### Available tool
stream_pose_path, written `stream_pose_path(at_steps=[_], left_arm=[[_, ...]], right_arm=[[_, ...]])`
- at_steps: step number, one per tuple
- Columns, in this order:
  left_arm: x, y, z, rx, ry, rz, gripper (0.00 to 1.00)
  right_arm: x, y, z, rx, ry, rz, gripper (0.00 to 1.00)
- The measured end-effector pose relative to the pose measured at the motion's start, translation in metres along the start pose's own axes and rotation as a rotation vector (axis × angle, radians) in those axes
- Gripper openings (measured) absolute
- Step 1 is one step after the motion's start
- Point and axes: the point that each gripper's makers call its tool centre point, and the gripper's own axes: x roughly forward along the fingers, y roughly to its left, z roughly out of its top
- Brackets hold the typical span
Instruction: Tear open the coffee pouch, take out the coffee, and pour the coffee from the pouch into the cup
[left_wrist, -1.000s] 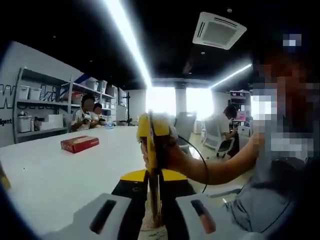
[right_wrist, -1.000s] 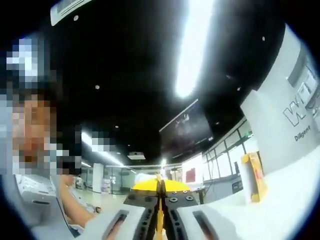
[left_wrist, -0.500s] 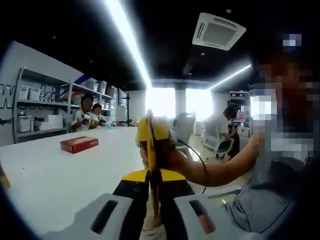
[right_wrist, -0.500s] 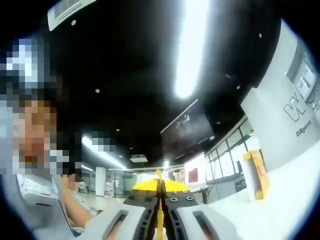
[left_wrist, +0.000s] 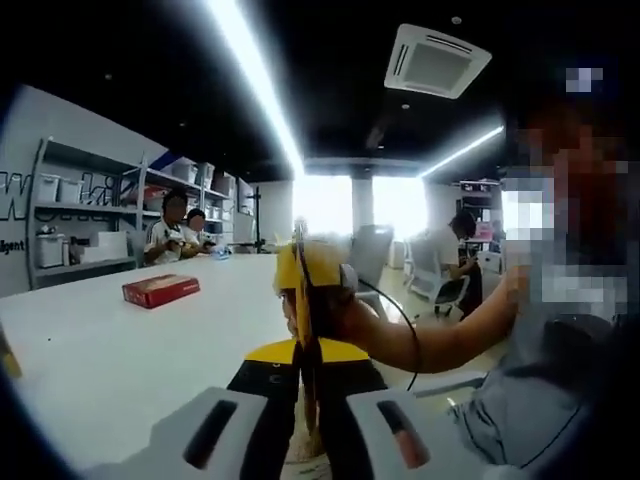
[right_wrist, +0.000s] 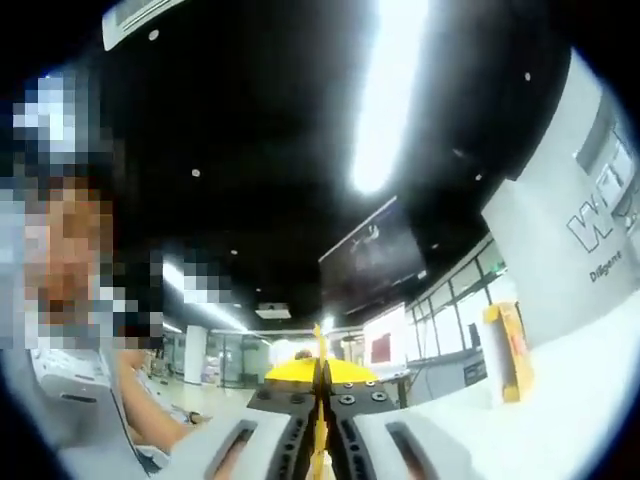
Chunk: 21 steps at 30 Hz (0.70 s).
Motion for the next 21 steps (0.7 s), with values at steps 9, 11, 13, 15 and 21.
stream_pose_path(at_steps=[9,11,13,15,21], left_arm=[[-0.001,0.003,0.006,0.03,0.0,0.008,0.04],[-0.001,0.002,0.005,0.02,-0.002,0.006,0.05],[-0.001,0.002,0.006,0.002,-0.019,0.001,0.09],[-0.002,0.003,0.002,0.002,-0.012,0.01,0.08],[-0.003,0.003,0.001,0.021,0.006,0.01,0.04]], right_arm=[[0.004,0.004,-0.016,0.011,0.042,0.026,0.05],[0.003,0.002,-0.014,0.006,0.038,0.019,0.02],[0.003,0.002,-0.013,0.008,0.037,0.021,0.02],[0.003,0.003,-0.01,0.006,0.029,0.021,0.02],[0.002,0.003,-0.018,0.036,0.039,0.026,0.07]])
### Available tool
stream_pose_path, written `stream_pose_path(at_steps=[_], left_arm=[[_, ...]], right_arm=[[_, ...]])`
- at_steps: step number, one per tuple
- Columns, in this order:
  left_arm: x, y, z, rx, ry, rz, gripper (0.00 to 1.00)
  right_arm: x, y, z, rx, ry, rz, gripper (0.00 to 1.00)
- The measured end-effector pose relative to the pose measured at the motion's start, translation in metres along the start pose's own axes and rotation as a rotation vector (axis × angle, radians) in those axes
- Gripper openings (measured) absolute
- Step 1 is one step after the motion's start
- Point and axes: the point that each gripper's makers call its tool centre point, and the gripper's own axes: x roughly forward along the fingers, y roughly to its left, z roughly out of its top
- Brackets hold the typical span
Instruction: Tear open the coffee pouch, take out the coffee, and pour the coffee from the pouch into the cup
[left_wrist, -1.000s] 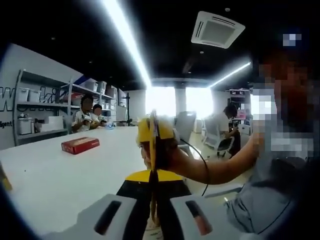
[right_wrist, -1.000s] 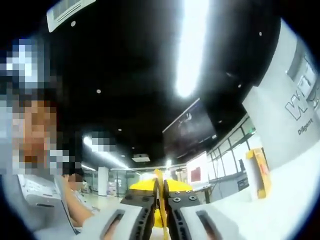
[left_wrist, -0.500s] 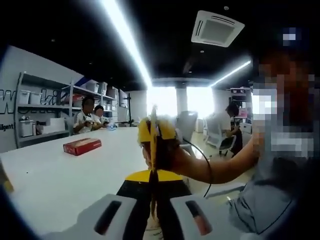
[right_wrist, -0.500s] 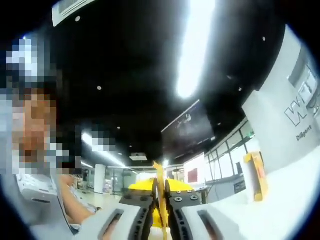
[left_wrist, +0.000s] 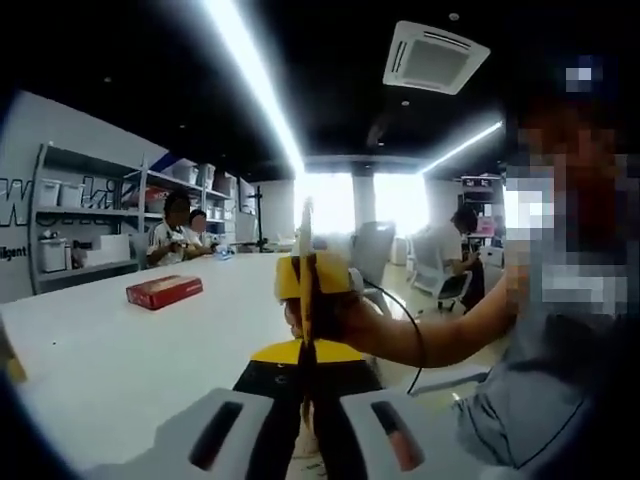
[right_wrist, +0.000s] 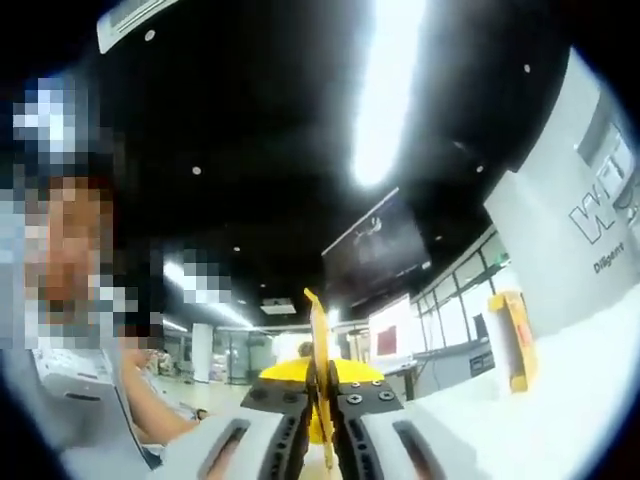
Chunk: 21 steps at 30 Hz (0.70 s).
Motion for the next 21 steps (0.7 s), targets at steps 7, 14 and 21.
stream_pose_path(at_steps=[7,14,21], left_arm=[[0.0,0.0,-0.002,-0.023,-0.019,-0.001,0.06],[0.0,-0.002,0.002,-0.004,-0.017,-0.002,0.04],[0.0,-0.002,-0.005,-0.017,-0.022,-0.011,0.05]], right_arm=[[0.0,0.0,0.0,-0.025,0.013,-0.004,0.03],[0.001,-0.001,-0.011,-0.015,0.041,-0.008,0.06],[-0.001,-0.002,-0.01,-0.024,0.038,-0.024,0.02]])
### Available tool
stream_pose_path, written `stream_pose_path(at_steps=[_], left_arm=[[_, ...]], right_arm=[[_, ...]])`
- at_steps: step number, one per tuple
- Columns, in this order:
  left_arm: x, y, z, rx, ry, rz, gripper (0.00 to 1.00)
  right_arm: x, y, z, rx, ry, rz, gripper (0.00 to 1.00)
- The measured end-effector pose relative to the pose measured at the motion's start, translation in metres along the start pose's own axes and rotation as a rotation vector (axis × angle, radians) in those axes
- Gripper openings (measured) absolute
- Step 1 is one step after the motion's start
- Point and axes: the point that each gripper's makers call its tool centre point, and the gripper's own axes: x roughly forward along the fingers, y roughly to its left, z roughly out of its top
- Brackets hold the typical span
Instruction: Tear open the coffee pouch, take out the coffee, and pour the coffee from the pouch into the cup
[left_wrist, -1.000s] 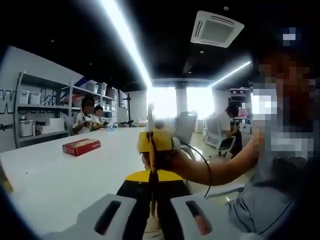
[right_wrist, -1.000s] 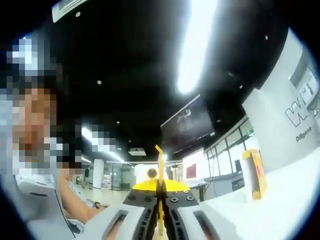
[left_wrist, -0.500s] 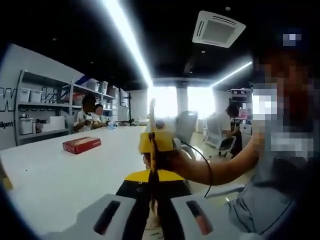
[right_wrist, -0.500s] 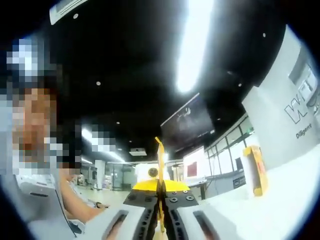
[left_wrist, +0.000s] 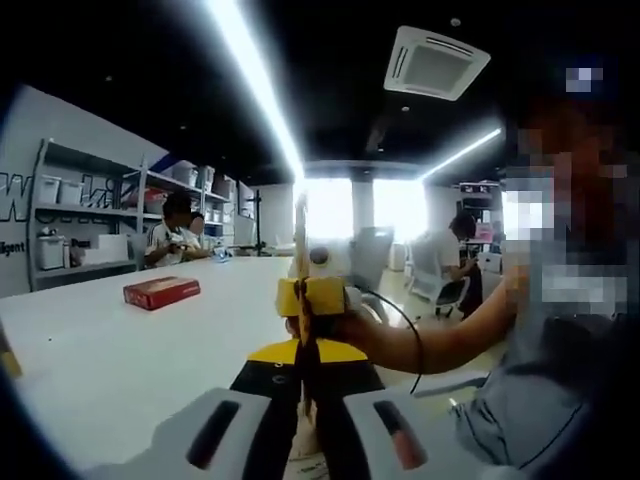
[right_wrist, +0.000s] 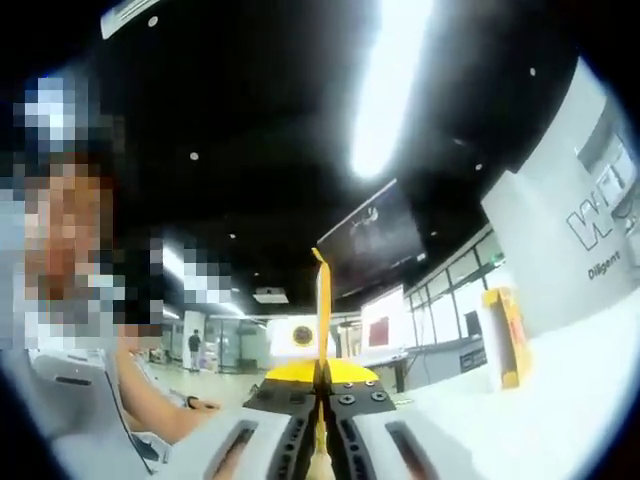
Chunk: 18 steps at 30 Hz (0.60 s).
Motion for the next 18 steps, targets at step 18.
stream_pose_path(at_steps=[18], left_arm=[[-0.003,0.001,-0.011,-0.018,0.013,0.017,0.04]], right_arm=[[-0.002,0.0,0.002,0.046,-0.032,-0.003,0.15]])
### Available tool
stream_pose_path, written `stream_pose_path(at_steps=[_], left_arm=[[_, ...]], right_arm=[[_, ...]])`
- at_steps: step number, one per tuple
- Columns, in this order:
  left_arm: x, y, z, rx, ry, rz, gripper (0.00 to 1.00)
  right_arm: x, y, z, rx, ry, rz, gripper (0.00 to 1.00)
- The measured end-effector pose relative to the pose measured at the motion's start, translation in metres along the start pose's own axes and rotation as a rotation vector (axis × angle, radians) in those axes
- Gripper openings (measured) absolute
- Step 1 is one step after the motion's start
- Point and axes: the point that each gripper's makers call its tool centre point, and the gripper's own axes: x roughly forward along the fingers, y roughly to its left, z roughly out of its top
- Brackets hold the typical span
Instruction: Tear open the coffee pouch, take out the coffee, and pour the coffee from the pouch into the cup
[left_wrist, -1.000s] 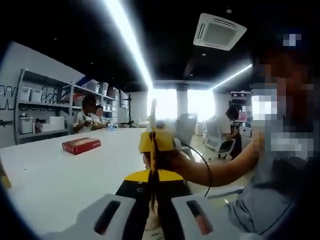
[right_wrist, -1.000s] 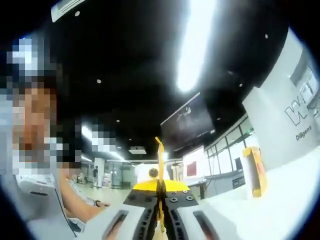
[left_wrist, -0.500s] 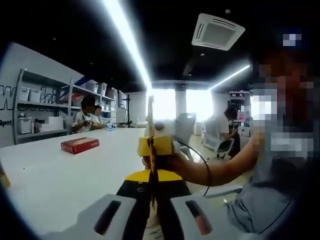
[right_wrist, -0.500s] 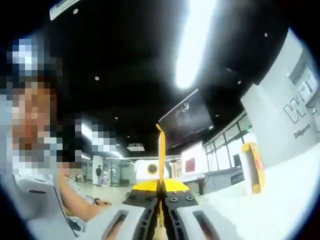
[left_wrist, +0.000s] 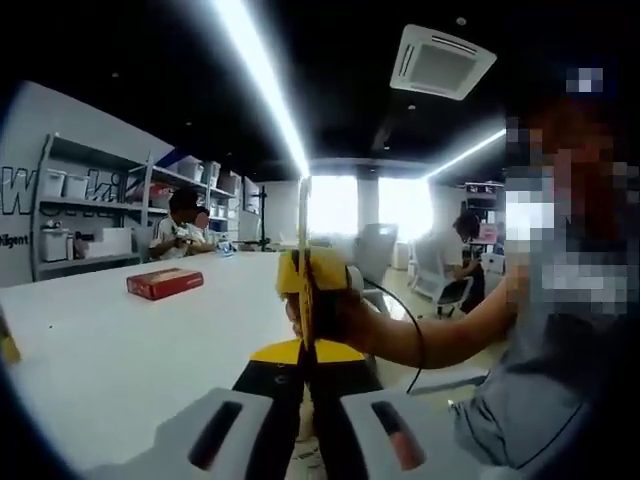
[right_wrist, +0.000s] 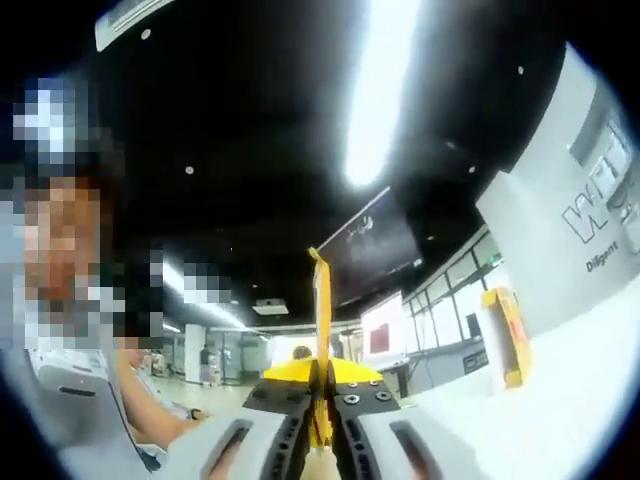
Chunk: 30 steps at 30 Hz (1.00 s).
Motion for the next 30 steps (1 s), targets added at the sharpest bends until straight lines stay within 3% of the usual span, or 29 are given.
stream_pose_path(at_steps=[2,5,9,12,17,19,20,21,24,30], left_arm=[[-0.001,0.0,-0.001,-0.002,0.002,-0.001,0.04],[-0.001,0.001,0.0,-0.009,-0.005,0.001,0.06],[-0.001,0.002,0.007,-0.036,-0.058,0.01,0.19],[-0.003,0.002,0.009,-0.032,-0.062,0.011,0.05],[-0.002,0.001,0.005,-0.003,-0.035,0.014,0.05],[-0.002,0.002,0.003,0.001,-0.026,0.019,0.05],[-0.003,0.003,0.003,0.001,-0.025,0.021,0.07],[-0.004,0.004,0.004,-0.009,-0.033,0.017,0.1],[-0.004,0.005,0.007,-0.018,-0.051,0.025,0.19],[0.0,0.008,0.016,-0.015,-0.081,0.032,0.19]], right_arm=[[-0.001,0.002,-0.006,-0.009,0.035,0.0,0.15],[-0.004,0.001,-0.006,-0.033,0.035,-0.01,0.03],[-0.005,-0.004,-0.004,-0.017,0.03,-0.012,0.03],[-0.005,-0.002,-0.004,0.0,0.025,-0.003,0.06],[-0.006,-0.003,-0.003,-0.012,0.033,-0.007,0.18],[-0.008,-0.005,0.001,-0.016,0.029,-0.01,0.15],[-0.01,-0.005,0.002,-0.037,0.028,-0.016,0.06],[-0.012,-0.007,0.004,-0.055,0.022,-0.03,0.03],[-0.014,-0.009,0.003,-0.035,0.019,-0.03,0.03],[-0.01,-0.005,0.0,-0.022,0.022,-0.013,0.03]])
